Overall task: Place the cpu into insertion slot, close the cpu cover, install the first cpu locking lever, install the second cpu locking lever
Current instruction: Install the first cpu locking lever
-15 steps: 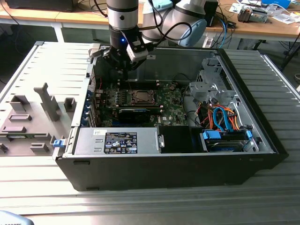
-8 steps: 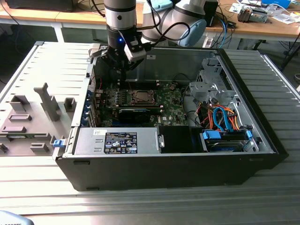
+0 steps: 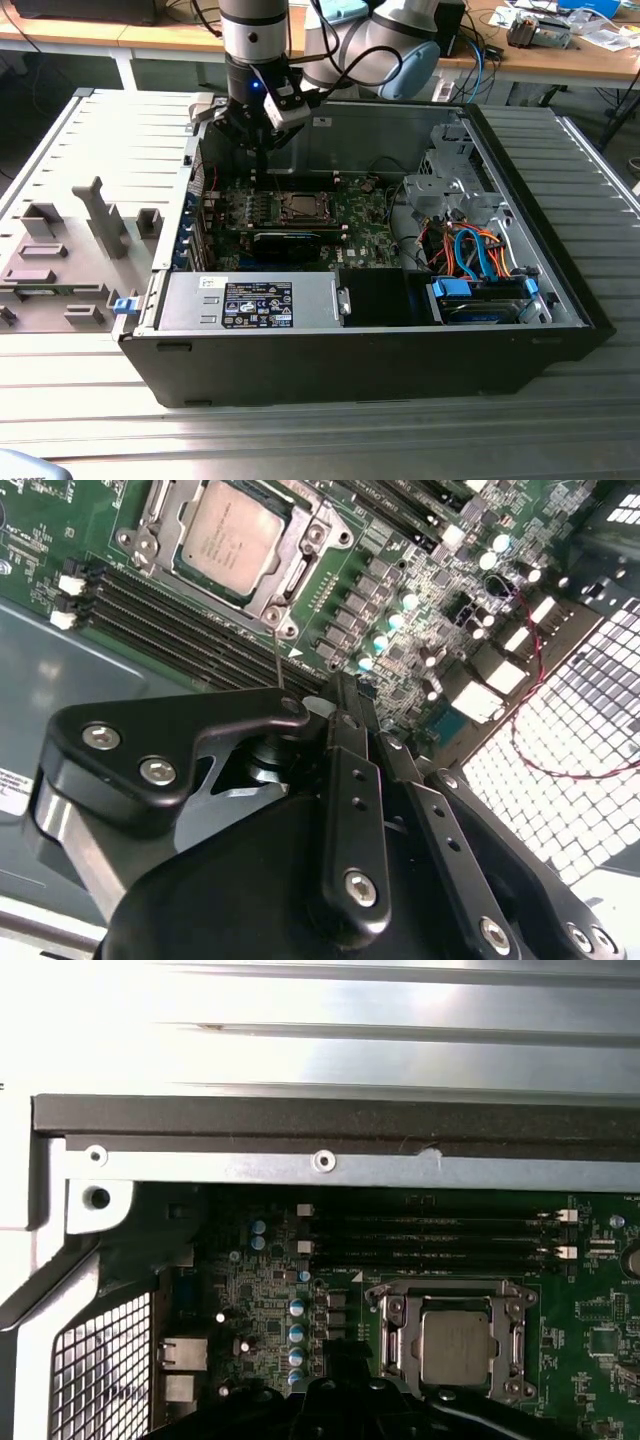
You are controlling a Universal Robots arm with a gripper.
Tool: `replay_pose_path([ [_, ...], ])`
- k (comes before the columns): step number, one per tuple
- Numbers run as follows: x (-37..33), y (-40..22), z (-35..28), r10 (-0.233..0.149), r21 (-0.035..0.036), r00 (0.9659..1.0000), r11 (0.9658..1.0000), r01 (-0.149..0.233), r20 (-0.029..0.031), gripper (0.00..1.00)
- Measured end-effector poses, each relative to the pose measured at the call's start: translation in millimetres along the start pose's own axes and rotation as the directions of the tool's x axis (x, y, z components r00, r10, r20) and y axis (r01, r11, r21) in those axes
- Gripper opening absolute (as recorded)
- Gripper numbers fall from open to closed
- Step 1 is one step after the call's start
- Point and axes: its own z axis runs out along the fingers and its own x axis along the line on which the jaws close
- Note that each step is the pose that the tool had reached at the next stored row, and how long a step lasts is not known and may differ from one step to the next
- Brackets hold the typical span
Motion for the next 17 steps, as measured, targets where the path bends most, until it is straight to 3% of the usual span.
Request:
replay_pose_path([
  [8, -0.1, 5.3, 3.0, -0.011, 0.0001, 0.9999, 0.9999, 0.011, -0.0003, 0.11],
  [17, -0.4, 15.6, 6.4, -0.024, -0.0002, 0.9997, 0.9997, 0.024, -0.0004, 0.11],
])
